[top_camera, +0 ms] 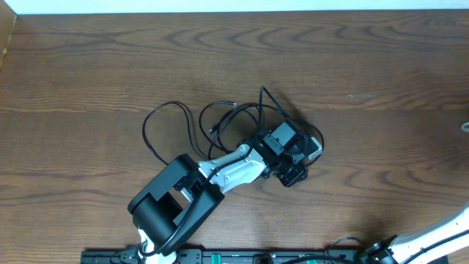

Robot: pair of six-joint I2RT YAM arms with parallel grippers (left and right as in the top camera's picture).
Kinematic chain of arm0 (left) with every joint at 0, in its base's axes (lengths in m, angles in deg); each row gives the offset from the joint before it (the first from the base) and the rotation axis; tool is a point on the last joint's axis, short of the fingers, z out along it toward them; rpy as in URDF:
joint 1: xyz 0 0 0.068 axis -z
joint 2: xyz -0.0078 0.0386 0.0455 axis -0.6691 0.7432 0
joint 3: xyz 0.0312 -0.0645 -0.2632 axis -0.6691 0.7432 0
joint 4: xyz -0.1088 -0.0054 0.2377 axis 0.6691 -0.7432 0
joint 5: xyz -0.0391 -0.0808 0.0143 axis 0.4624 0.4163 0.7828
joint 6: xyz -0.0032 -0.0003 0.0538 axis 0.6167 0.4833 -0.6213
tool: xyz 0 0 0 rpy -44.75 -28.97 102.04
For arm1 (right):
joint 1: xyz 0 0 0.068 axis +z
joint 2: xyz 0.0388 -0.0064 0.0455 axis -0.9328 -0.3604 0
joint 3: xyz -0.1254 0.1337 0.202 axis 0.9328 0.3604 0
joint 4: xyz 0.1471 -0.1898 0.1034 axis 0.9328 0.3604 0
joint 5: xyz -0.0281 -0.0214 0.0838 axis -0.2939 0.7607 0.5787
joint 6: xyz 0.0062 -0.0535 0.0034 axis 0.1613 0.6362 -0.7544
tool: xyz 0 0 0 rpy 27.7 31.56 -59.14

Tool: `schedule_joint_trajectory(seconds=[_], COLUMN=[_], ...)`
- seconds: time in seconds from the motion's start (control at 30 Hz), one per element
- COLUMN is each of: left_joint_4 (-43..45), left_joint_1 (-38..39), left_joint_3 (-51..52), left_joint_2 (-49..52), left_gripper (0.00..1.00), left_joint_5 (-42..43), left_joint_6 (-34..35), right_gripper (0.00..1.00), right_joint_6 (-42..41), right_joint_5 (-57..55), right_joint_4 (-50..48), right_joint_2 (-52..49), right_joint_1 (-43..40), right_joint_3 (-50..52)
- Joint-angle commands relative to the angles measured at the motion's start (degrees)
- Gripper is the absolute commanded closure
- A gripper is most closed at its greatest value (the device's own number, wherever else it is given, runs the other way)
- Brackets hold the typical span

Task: Untangle cables

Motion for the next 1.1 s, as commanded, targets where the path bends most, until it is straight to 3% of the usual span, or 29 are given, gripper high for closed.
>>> schedule_joint_trajectory(seconds=[0.0, 0.03, 0.2, 0.27, 0.43, 0.67, 0.83, 0.9, 0.93, 1.07], left_joint_4=[-1.9, -1.97, -1.95, -1.95, -1.9, -1.9, -1.92, -1.95, -2.08, -3.3], left_joint_1=[0.0, 0.0, 0.0, 0.0, 0.0, 0.0, 0.0, -0.02, -0.02, -1.27], left_joint_3=[0.68, 0.68, 0.68, 0.68, 0.68, 0.68, 0.68, 0.68, 0.66, 0.48], left_joint_2=[1.09, 1.09, 1.09, 1.09, 1.09, 1.09, 1.09, 1.05, 0.94, -1.51], left_gripper=[0.59, 0.59, 0.59, 0.59, 0.59, 0.59, 0.59, 0.57, 0.52, 0.51], left_joint_5=[-0.5, -0.52, -0.52, -0.52, -0.55, -0.55, -0.63, -3.19, -5.31, -10.6], left_joint_6=[1.38, 1.38, 1.38, 1.38, 1.33, 1.33, 1.33, 1.36, 1.38, 1.38], right_gripper=[0.07, 0.01, 0.01, 0.01, 0.01, 0.01, 0.01, 0.01, 0.01, 0.01], right_joint_6=[-0.37, -0.35, -0.85, -4.46, -25.9, -30.45, -27.54, -20.7, -16.65, -0.02], right_joint_5=[1.99, 1.51, 7.69, 10.47, 11.78, 11.17, 1.49, -0.17, -0.52, -1.81], right_joint_4=[2.36, 2.86, 3.37, 3.41, 7.63, 11.8, 19.15, 22.73, 24.59, 31.91], right_joint_2=[0.26, 0.26, 0.44, 1.11, 5.01, 14.05, 21.62, 23.43, 24.11, 25.4], right_joint_1=[0.42, 0.39, 0.37, 0.35, 0.63, 3.5, 9.68, 12.94, 14.71, 21.99], right_joint_3=[-1.09, -1.11, -2.34, -3.37, -8.83, -13.05, -13.05, -13.05, -13.05, -13.05])
